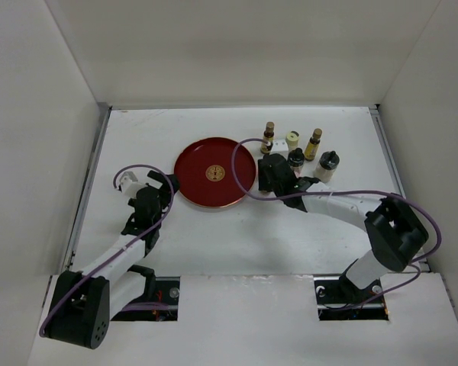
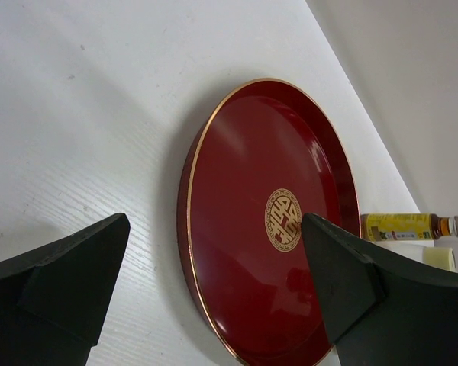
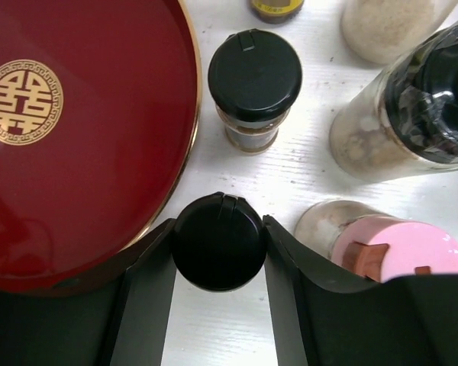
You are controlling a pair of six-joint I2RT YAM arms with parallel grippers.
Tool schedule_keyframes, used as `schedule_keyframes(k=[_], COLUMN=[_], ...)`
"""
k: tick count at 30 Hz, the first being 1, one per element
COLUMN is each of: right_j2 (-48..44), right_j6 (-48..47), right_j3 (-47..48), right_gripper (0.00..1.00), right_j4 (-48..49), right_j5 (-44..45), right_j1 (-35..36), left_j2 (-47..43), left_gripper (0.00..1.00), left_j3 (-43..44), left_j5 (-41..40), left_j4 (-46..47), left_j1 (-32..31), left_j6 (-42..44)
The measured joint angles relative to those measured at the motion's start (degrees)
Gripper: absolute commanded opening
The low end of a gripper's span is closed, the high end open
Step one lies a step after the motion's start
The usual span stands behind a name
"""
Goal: Organize the condiment bottles
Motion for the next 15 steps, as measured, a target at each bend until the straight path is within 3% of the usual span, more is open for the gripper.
schedule_keyframes(k=[7,11,15], right_j2=[-4.15,-3.56,4.63], right_j6=[-2.51,-3.06,-3.04], right_j3=[1.86,9.99,22.05], right_gripper=[0.37,0.35,0.33], right_j4=[-1.55,-1.18,2.01], right_j5=[4.7,3.63,1.11], right_j1=[4.44,5.99,6.43], left_j2=[-0.22,-0.22,-0.22], left_gripper=[1.0,1.0,1.0], left_j3=[-0.28,-0.42,-1.68], left_j5=[0.46,0.61,1.31], left_j4=[0.74,1.01,1.36], left_j1=[0.26,0.7,3.13], left_j6=[-0.33,-0.81,-2.62])
